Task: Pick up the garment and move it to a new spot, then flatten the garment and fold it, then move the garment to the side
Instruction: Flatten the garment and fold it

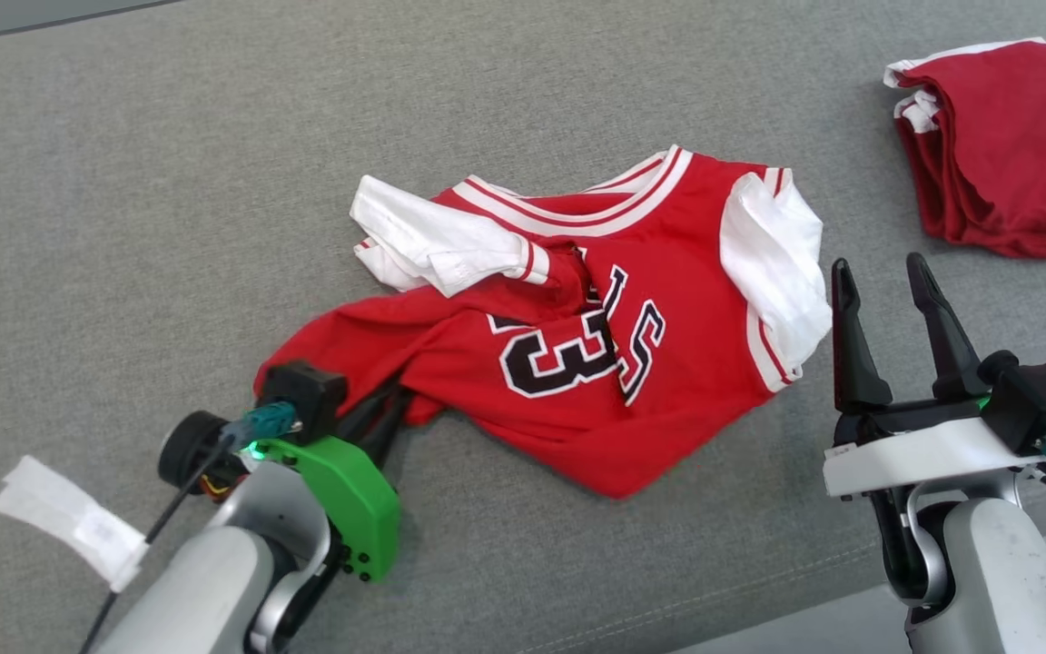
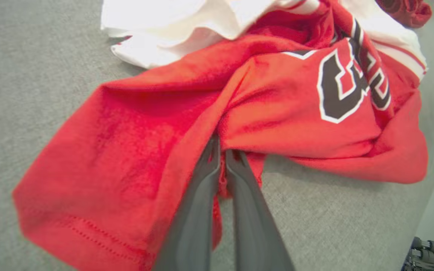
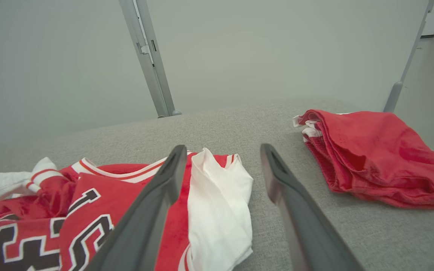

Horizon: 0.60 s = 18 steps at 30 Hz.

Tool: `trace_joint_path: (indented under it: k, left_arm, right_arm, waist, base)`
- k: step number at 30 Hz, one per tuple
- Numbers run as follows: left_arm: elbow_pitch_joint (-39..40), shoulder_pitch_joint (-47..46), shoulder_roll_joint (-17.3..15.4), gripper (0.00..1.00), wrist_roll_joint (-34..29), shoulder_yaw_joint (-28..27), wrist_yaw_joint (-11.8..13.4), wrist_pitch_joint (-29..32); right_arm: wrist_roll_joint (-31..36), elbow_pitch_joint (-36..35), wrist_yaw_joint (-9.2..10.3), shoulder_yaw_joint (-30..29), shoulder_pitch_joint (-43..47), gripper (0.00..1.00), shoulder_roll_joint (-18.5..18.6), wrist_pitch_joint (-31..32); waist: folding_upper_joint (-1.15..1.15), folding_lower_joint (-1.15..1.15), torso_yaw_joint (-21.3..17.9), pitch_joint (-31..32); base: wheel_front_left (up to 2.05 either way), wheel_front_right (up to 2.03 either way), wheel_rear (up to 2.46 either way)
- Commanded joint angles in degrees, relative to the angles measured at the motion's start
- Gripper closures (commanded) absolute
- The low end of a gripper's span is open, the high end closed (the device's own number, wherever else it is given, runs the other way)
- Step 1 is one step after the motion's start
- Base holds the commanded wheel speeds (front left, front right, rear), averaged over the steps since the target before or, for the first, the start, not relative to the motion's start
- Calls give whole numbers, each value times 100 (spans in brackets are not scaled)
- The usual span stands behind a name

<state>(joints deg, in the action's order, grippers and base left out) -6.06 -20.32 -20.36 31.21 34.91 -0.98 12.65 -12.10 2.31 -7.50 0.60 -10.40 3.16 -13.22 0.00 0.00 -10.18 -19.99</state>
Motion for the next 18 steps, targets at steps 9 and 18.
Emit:
trace_joint_path:
  k: [9, 18]
  left_arm:
    - [1466, 405, -992, 100, 1, -724, 490, 237]
    - [2631, 867, -1866, 100, 40, -1564, 1172, 750]
  right_arm:
    - [106, -51, 3, -222, -64, 0, 2, -16]
    - [108, -84, 3, -257, -103, 0, -2, 33]
  waist:
    - [0, 0, 464, 90]
    - [0, 0, 627, 57]
  base:
    - [0, 0, 0]
    - [0, 0, 0]
